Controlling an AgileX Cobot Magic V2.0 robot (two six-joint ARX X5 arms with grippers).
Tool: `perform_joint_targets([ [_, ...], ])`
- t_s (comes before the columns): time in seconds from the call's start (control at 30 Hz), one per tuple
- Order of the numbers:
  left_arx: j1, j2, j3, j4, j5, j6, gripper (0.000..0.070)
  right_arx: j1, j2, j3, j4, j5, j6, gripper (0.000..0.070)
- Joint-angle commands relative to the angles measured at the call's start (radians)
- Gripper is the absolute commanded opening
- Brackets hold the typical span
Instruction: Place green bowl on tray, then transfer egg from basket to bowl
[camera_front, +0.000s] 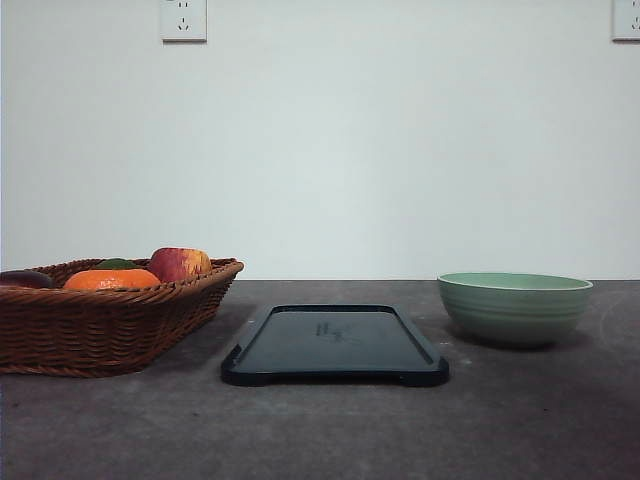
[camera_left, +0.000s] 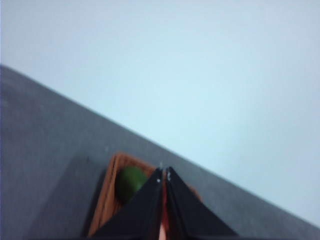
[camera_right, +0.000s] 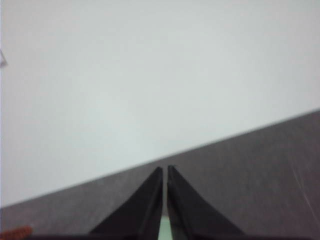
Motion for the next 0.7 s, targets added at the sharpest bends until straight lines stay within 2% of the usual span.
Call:
perform_joint_targets([
  [0.0, 0.000, 0.016, 0.050, 0.015, -0.010, 0.055, 0.0000, -0.001, 0.024, 0.045, -0.008, -0.002, -0.035, 0.0007],
  [0.2, 0.000, 0.140, 0.202, -0.061, -0.044, 0.127, 0.0001, -0.001, 0.166, 0.220, -0.095, -0.003, -0.165, 0.0007],
  [0.4, 0.000, 0.316, 0.372, -0.157, -0.042, 0.139, 0.0001, -0.001, 0.338, 0.381, -0.206, -0.044, -0.258, 0.0007],
  [0.57, 0.000, 0.481, 0.508, -0.235, 0.009, 0.231, 0.0000, -0.001, 0.492, 0.466, -0.228, -0.135, -0.284, 0.0007],
  [0.67, -0.001, 0.572, 0.572, -0.263, 0.063, 0.260, 0.0000, -0.001, 0.582, 0.500, -0.235, -0.188, -0.285, 0.0007],
])
